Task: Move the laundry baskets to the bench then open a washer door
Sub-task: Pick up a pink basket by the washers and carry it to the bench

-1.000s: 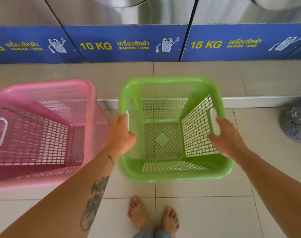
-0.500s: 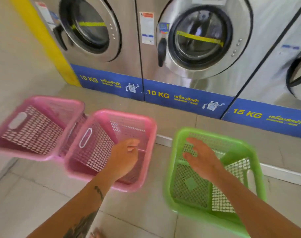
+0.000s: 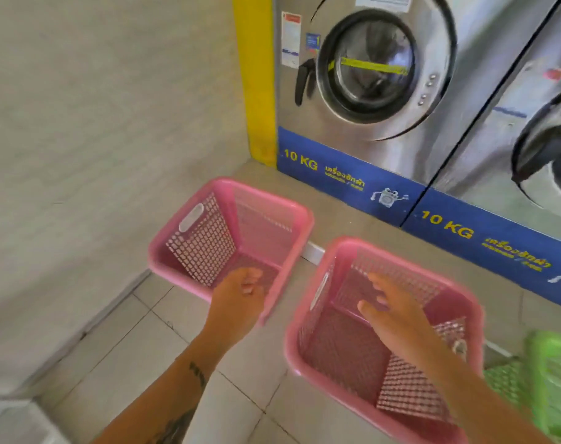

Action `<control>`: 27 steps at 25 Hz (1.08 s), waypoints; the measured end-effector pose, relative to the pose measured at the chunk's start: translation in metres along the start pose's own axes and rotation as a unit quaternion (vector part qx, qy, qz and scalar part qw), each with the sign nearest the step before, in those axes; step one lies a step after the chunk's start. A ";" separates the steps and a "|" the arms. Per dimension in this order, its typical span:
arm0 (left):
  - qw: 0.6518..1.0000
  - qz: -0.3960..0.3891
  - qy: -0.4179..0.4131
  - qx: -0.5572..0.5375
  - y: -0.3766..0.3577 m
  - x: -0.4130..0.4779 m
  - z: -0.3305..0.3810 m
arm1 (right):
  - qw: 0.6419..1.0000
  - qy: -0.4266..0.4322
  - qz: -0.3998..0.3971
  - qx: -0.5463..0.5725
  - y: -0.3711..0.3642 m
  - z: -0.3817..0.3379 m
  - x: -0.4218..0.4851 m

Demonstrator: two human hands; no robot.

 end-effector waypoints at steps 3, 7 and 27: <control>1.000 0.001 0.007 -0.023 0.044 0.040 -0.019 | 1.000 -0.023 -0.014 -0.004 -0.054 -0.036 0.037; 1.000 0.009 0.019 -0.005 0.080 0.086 -0.035 | 0.997 -0.033 -0.065 -0.018 -0.106 -0.067 0.070; 0.860 0.013 -0.088 0.502 0.154 0.354 -0.179 | 0.977 -0.087 0.072 -0.181 -0.219 -0.024 0.257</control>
Point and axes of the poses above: each hand's wrist, its own x-axis towards the middle knuckle, its own y-axis out of the back of the hand, z = x × y, the point moved 4 cm from there along x, towards the middle knuckle, and after that the axes turned 6 degrees about -z, right-handed, at the moved point
